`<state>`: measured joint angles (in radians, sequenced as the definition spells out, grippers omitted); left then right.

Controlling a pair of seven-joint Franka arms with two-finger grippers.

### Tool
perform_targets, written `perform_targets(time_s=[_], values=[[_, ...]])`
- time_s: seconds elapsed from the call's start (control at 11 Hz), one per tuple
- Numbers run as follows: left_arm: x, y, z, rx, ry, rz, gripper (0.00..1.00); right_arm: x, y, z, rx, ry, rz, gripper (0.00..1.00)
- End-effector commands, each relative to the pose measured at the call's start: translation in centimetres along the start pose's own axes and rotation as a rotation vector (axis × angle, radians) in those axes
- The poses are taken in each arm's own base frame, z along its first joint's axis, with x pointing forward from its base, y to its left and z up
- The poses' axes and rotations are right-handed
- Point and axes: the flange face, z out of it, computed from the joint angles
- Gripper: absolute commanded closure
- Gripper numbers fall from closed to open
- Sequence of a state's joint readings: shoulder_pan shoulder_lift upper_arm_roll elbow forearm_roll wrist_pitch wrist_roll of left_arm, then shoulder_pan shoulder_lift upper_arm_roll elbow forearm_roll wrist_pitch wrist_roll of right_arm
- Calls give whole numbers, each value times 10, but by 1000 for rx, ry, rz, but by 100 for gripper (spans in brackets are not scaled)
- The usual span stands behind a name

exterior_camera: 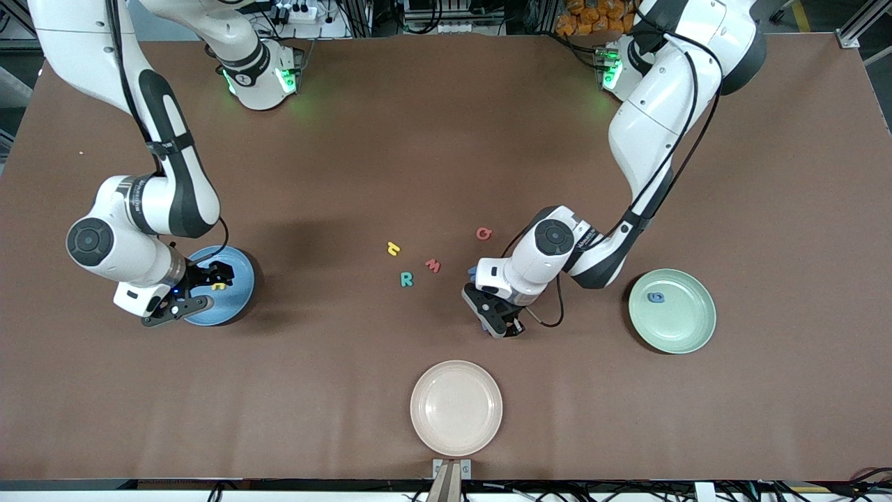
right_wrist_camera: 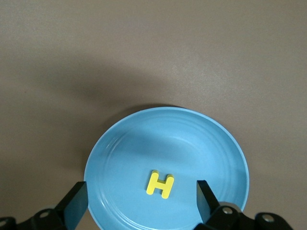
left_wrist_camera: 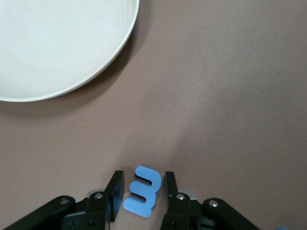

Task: Sort uppercase to blue plate, lowercase to green plate
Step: 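Grasp the blue e with the left gripper, then place the blue e on the green plate while the right gripper withdraws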

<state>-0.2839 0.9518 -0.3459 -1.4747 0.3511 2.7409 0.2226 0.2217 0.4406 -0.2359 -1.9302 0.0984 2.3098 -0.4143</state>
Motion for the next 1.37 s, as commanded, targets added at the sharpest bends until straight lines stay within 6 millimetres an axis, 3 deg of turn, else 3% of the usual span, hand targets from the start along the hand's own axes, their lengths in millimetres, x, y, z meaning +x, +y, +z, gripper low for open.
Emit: perform_targets(time_s=[0.0,0.09,0.27,0.46,0.64,0.91,1.1,1.28], values=[[-9,-8,0,11,-26,17,85,0,-4,-6,12,13,16,0],[-13,-13,-2,10,-45,11,91,0,-4,-6,12,13,14,0],[-11,-29,-23,15,-95,-17,100,1,-7,-6,12,13,10,0],[-7,-47,-55,15,-149,-53,100,1,-8,-6,12,13,8,0],[-14,-82,-99,-31,-210,-138,100,3,-10,-7,12,16,3,0],[-46,-143,-153,-69,-263,-241,100,4,-14,-8,12,16,-3,0],[-83,-179,-168,-80,-331,-276,100,9,-23,-11,10,20,-6,0],[-123,-213,-170,-94,-376,-303,100,15,-42,-11,9,20,9,0]])
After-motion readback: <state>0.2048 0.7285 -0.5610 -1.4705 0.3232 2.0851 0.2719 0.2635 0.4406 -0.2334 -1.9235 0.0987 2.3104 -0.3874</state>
